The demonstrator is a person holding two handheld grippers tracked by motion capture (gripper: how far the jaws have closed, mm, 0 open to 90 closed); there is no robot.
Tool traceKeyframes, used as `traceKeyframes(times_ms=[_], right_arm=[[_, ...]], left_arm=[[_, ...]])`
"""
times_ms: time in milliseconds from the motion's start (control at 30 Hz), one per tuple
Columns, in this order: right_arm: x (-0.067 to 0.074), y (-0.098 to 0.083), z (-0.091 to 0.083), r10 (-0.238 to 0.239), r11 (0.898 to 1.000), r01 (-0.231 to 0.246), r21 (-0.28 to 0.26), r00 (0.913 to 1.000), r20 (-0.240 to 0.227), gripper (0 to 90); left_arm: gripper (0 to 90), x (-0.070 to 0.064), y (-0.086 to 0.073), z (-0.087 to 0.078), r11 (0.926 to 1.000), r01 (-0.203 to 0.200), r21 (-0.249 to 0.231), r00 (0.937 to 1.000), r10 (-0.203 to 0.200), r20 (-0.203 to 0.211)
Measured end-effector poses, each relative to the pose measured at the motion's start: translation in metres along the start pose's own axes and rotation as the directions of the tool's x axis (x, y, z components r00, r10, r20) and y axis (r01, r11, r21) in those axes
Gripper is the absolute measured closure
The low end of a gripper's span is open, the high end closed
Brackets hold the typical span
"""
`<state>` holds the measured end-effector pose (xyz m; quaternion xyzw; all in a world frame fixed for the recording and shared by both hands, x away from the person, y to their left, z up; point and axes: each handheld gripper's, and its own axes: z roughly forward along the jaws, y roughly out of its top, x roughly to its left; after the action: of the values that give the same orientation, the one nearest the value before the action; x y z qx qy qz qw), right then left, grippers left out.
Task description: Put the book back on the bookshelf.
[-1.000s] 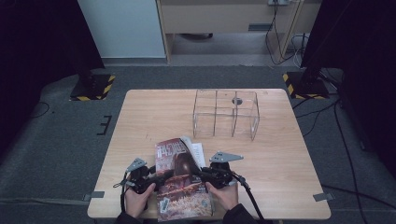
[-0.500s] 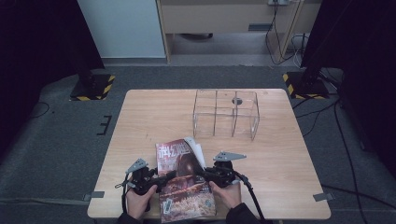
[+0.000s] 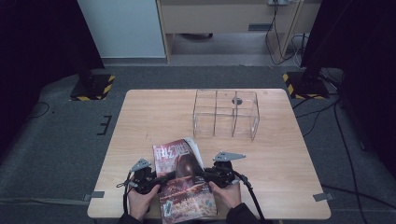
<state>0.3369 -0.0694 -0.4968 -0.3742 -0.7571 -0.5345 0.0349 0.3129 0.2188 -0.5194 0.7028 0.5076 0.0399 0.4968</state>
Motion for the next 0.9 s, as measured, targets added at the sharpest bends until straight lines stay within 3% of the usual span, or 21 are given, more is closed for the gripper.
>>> traceKeyframes(times_ms=[100, 267, 400, 700, 900], right_arm=[[-0.001, 0.0, 0.001, 0.002, 1.0, -0.002, 0.009, 0.9998, 0.017, 85.6], [-0.003, -0.001, 0.003, -0.005, 0.999, 0.003, 0.038, 0.9979, 0.064, 82.1], [-0.007, -0.004, 0.005, 0.013, 0.999, -0.017, 0.047, 0.9967, 0.08, 80.2], [-0.012, -0.006, 0.007, 0.02, 0.998, -0.028, 0.063, 0.9928, 0.118, 73.0], [-0.014, -0.008, 0.009, -0.002, 0.997, -0.01, 0.071, 0.9876, 0.157, 62.4]], left_arm=[[61.1, -0.003, 0.001, -0.003, 0.9998, 0.016, -0.006, 0.9998, -0.017, -0.009], [69.5, -0.01, 0.003, -0.005, 0.9998, -0.016, -0.009, 0.9989, 0.016, -0.044], [74.6, -0.014, 0.004, -0.007, 0.9995, -0.02, -0.023, 0.9989, 0.019, -0.042], [77.6, -0.023, 0.008, -0.008, 0.9984, -0.053, -0.021, 0.9969, 0.051, -0.06], [78.5, -0.028, 0.011, -0.009, 0.998, -0.061, -0.016, 0.9958, 0.06, -0.07]])
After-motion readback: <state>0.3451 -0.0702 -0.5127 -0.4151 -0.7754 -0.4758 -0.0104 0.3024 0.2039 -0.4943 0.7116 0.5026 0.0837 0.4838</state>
